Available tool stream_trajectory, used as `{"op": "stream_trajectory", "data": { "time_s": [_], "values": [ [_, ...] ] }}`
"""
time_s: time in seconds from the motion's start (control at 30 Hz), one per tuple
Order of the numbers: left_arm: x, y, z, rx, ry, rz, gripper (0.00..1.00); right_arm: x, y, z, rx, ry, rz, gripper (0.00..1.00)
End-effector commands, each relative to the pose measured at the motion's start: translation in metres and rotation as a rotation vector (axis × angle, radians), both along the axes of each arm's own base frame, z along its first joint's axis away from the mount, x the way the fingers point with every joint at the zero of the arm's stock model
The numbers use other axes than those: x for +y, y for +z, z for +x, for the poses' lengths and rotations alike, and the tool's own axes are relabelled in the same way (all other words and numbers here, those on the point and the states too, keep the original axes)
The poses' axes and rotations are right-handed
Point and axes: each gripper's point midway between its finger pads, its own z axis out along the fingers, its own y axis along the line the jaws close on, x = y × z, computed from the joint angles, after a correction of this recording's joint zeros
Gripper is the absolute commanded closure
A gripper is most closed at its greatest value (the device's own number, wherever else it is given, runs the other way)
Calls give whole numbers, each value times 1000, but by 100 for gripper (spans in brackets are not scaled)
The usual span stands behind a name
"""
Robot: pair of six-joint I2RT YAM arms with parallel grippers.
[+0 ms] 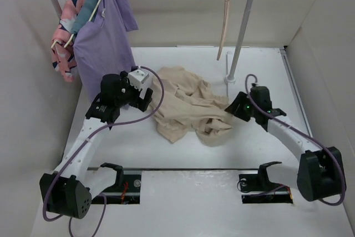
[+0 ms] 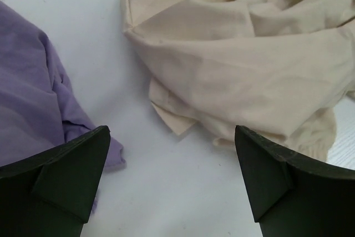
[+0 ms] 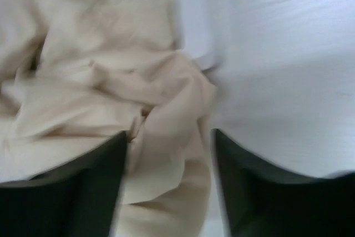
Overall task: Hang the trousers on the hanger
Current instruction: Flatten out the trousers at the center of the board.
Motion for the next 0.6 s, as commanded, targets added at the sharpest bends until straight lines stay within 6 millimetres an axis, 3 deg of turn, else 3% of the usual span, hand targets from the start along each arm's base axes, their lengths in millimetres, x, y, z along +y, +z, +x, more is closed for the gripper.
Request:
{"op": "stream_trajectory", "data": {
  "time_s": [0.0,0.03,0.1,0.2,0.23,0.33,0.37,0.43,0.47,0.57],
  "values": [
    [-15,19,-2,-51,-78,0,7,-67,14,20,25,-322,-58,33],
    [-12,18,-4,-42,-73,15,7,-78,22,34,21,-342,-92,18],
    [-13,16,-9,-22,-69,13,6,-92,21,39,34,-337,-233,13],
    [-5,6,-18,13,-15,10,2,-53,22,27,17,-183,-356,10],
    [-3,2,-21,30,9,-8,1,-33,22,15,-11,-121,-406,10],
    [6,-9,-22,52,106,-40,1,-12,31,-11,-82,-97,-443,9],
    [8,-9,-23,52,135,-56,1,11,32,-27,-114,-28,-437,9],
    [16,-8,-18,60,227,-86,1,28,44,-44,-178,6,-405,9],
    [18,-6,-15,52,252,-94,1,53,48,-59,-217,81,-372,7],
    [30,-2,-4,20,343,-92,1,86,53,-74,-270,194,-355,7]
  ]
}}
